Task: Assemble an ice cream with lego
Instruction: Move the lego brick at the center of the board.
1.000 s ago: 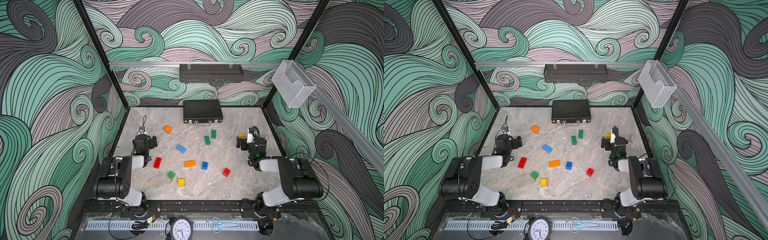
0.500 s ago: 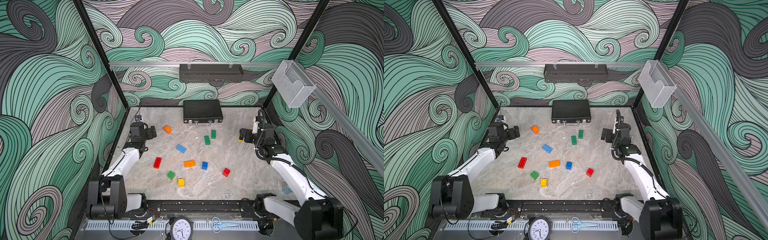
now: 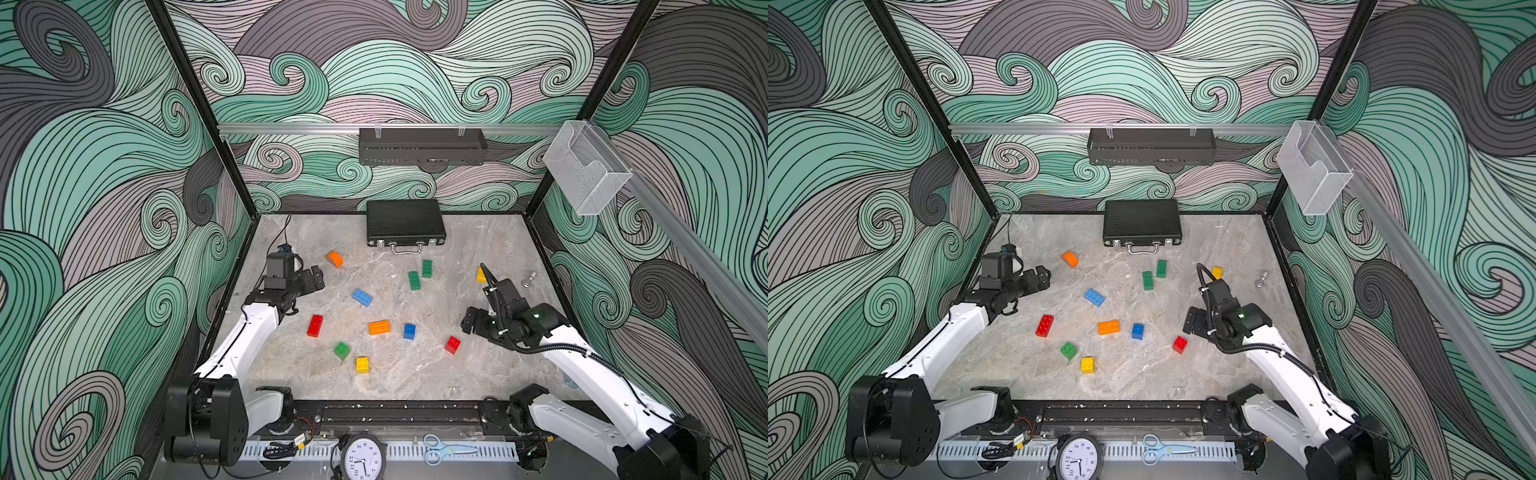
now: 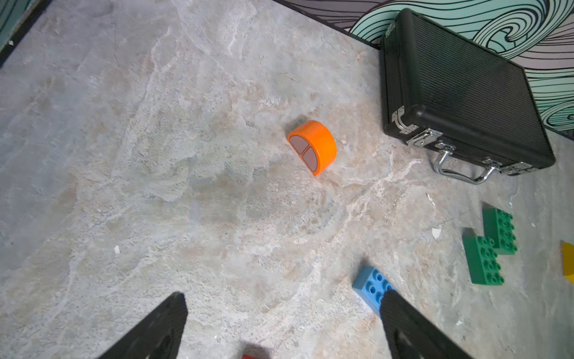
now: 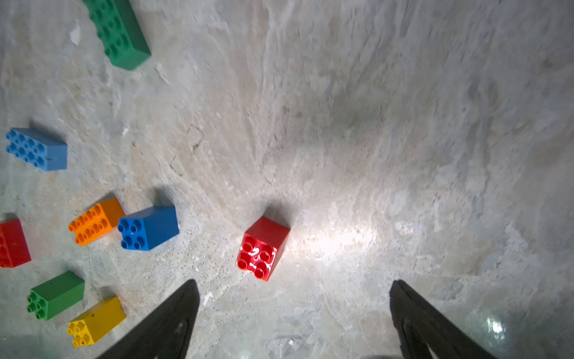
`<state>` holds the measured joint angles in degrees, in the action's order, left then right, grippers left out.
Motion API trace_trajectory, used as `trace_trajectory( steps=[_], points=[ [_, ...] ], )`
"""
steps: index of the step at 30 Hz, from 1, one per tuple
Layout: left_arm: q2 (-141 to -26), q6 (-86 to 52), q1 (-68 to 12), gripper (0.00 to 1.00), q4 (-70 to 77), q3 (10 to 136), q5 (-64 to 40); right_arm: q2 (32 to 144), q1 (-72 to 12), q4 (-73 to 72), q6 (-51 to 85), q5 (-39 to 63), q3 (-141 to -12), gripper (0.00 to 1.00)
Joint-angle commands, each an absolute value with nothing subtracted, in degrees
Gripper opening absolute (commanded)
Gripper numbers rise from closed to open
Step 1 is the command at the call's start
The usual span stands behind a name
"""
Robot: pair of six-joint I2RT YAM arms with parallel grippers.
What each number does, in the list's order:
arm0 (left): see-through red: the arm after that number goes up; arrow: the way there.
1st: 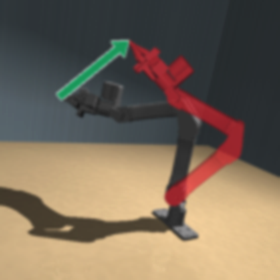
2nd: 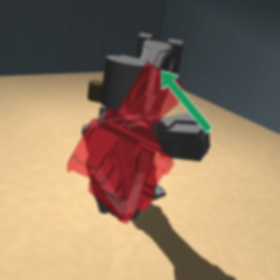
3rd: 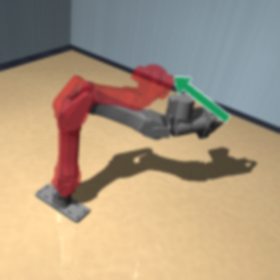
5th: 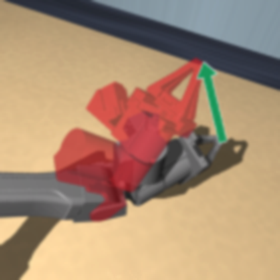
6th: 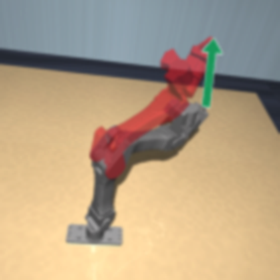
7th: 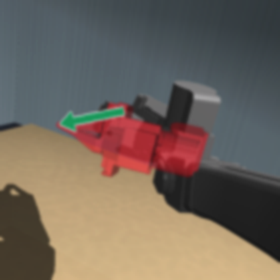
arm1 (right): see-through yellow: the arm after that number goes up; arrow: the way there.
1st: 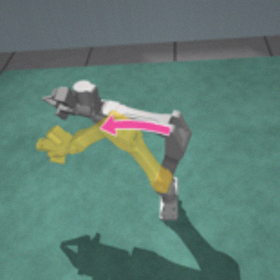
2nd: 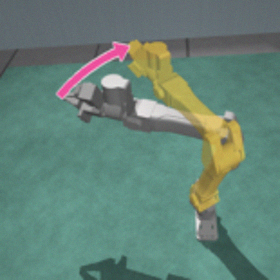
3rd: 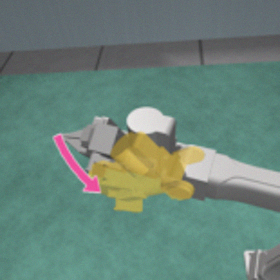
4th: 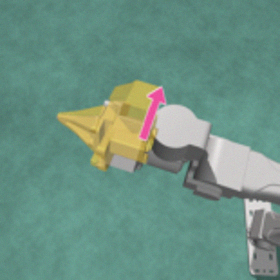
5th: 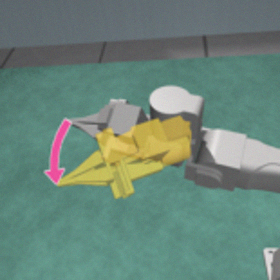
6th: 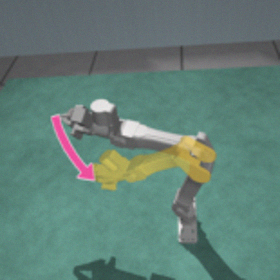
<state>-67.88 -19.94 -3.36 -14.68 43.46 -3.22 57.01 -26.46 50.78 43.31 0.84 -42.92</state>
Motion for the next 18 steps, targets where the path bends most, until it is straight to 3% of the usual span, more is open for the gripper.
trace_trajectory(
  steps=[1, 10, 14, 18],
  points=[
    [-67.06, -21.41, -4.38, 0.97, -16.96, 44.65, -4.59, 59.15, -29.72, 51.23, 51.84, 1.76, -42.62, 0.92],
    [-67.28, -21.19, -5.25, 0.97, -17.99, 44.88, -5.04, 69.02, -34.87, 45.77, 55.35, 0.20, -44.83, 0.83],
    [-67.32, -21.10, -5.34, 0.97, -18.28, 44.93, -5.27, 71.53, -35.52, 43.06, 56.42, 0.26, -44.00, 0.71],
    [-67.29, -21.17, -5.36, 0.97, -18.63, 45.08, -5.40, 73.64, -35.62, 42.74, 56.65, 0.00, -44.17, 0.66]
  ],
)
